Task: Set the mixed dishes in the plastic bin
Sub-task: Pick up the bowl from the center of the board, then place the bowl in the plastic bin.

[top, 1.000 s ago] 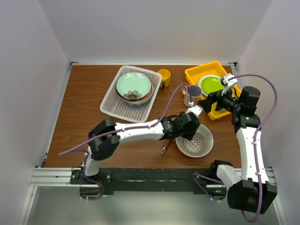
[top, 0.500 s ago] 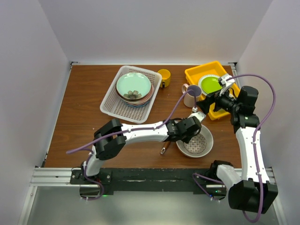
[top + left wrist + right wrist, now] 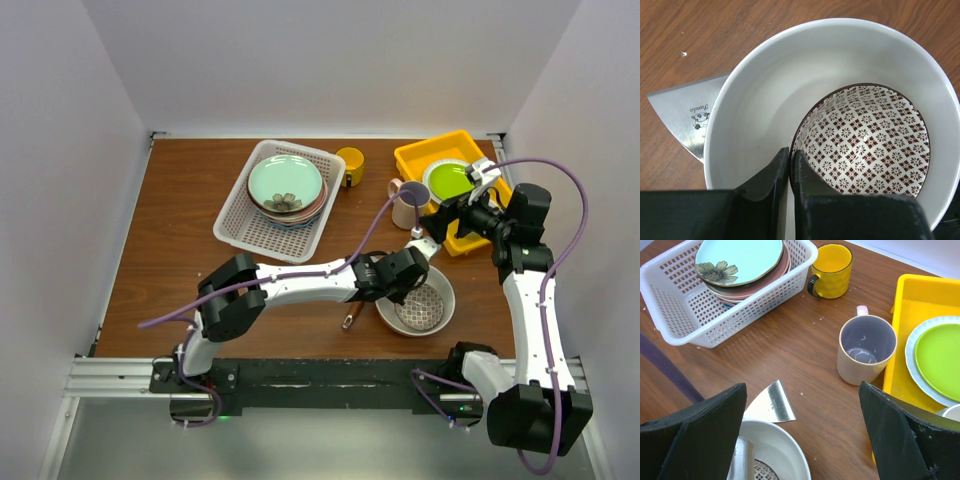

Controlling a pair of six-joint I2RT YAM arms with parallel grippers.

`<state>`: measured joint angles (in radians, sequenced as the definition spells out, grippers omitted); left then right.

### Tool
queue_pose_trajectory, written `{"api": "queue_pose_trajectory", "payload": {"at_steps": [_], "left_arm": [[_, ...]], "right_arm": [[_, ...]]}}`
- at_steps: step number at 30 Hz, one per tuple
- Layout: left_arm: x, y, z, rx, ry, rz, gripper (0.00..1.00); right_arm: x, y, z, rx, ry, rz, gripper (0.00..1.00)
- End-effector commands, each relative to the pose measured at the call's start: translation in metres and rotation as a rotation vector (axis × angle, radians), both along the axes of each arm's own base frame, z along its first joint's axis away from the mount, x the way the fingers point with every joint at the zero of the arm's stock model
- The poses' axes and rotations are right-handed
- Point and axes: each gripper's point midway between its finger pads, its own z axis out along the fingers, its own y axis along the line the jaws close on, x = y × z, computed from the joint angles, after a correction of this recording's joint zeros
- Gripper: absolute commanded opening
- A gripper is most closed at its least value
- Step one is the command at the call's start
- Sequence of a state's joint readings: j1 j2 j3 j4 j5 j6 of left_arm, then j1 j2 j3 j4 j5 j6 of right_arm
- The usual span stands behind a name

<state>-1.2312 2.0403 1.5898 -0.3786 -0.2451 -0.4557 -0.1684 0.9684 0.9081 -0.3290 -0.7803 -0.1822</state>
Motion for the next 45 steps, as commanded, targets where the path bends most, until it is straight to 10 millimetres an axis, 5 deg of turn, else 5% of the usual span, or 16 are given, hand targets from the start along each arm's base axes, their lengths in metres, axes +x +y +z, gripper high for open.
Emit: {"api": "queue_pose_trajectory", "payload": {"at_steps": [1, 12, 22, 31, 45], "left_arm": [[-0.003, -0.005, 0.030, -0.079, -0.027, -0.025, 0.00], [-0.010, 0.010, 0.103, -0.285, -0.084, -0.031, 0.00], [-0.005, 0.045, 0.140, -0.394, -0.108, 0.007, 0.00], [0.010, 0.098, 0.185, -0.469, -0.179, 0.072, 0.00], [0.045, 0.198, 0.212, -0.471, -0.304, 0.259, 0.00]], "right_arm": [[0.000, 0.001, 0.010, 0.005, -0.028, 0.005, 0.98], [-0.001, 0.001, 0.010, 0.003, -0.028, 0.004, 0.98], [0.000, 0.001, 0.010, 0.003, -0.028, 0.002, 0.98], [0.000, 0.000, 0.008, 0.003, -0.021, 0.001, 0.98], [0.000, 0.003, 0.005, 0.004, -0.014, 0.028, 0.98]]}}
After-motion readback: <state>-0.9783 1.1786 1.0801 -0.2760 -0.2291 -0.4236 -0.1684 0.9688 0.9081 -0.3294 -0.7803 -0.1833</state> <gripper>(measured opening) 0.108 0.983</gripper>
